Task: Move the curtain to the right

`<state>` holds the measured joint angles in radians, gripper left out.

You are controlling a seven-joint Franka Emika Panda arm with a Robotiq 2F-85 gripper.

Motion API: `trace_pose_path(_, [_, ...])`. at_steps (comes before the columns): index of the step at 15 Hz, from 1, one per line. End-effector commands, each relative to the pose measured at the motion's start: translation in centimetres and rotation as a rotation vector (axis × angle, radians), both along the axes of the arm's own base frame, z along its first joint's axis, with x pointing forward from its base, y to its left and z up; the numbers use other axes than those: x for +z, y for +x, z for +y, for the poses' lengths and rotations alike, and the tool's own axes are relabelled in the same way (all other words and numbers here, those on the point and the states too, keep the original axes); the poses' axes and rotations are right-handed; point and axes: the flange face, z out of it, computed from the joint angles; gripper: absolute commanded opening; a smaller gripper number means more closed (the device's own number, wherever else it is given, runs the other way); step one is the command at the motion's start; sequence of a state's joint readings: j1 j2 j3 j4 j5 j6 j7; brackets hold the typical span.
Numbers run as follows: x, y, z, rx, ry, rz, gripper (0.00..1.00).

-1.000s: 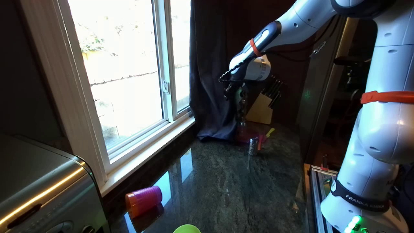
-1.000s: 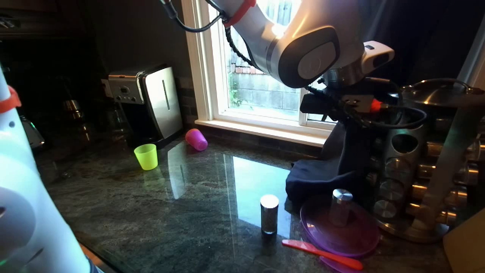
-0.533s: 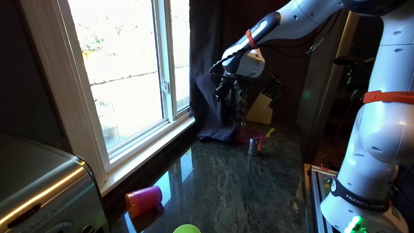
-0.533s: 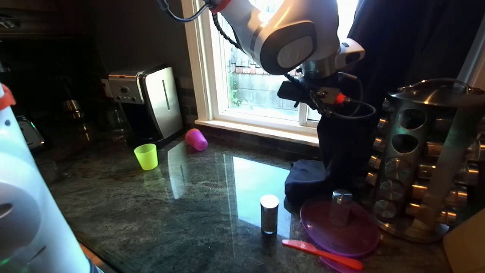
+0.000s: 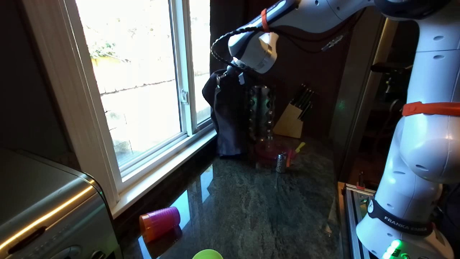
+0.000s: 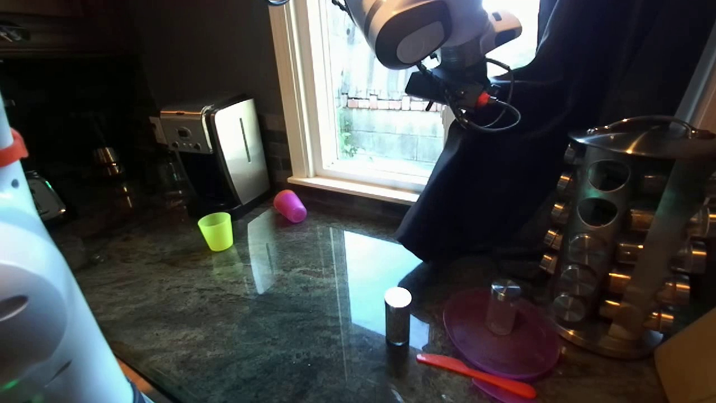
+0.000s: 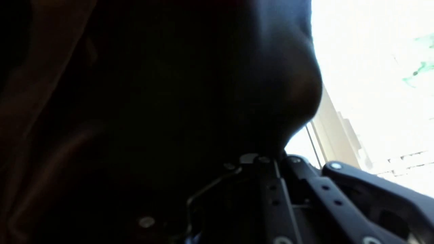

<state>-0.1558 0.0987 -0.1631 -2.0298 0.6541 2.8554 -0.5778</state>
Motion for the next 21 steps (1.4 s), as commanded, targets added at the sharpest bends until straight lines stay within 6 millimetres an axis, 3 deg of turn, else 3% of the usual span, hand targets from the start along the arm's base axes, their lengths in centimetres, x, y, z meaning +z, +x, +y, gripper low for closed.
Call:
trace_pose_path(1, [-0.2, 4.4, -1.1, -0.056, -0.028, -0.07, 0.0])
trace_pose_path(3, [-0.9, 5.9, -2.6, -0.089, -0.052, -0.057, 0.0])
trace_pose_path(4, [0.1, 3.8, -1.1, -0.047, -0.039, -0.056, 0.0])
trace_pose_path(6, [-0.7, 4.5, -1.4, -0.052, -0.04, -0.048, 0.02])
trace_pose_path(10, [-0.1, 4.4, -1.3, -0.05, -0.041, -0.057, 0.0])
trace_pose_path(16, [-3.9, 8.9, -5.1, -0.286, -0.156, -0.216, 0.0])
trace_pose_path(21, [-7.2, 10.4, -8.6, -0.461, -0.269, -0.275, 0.0])
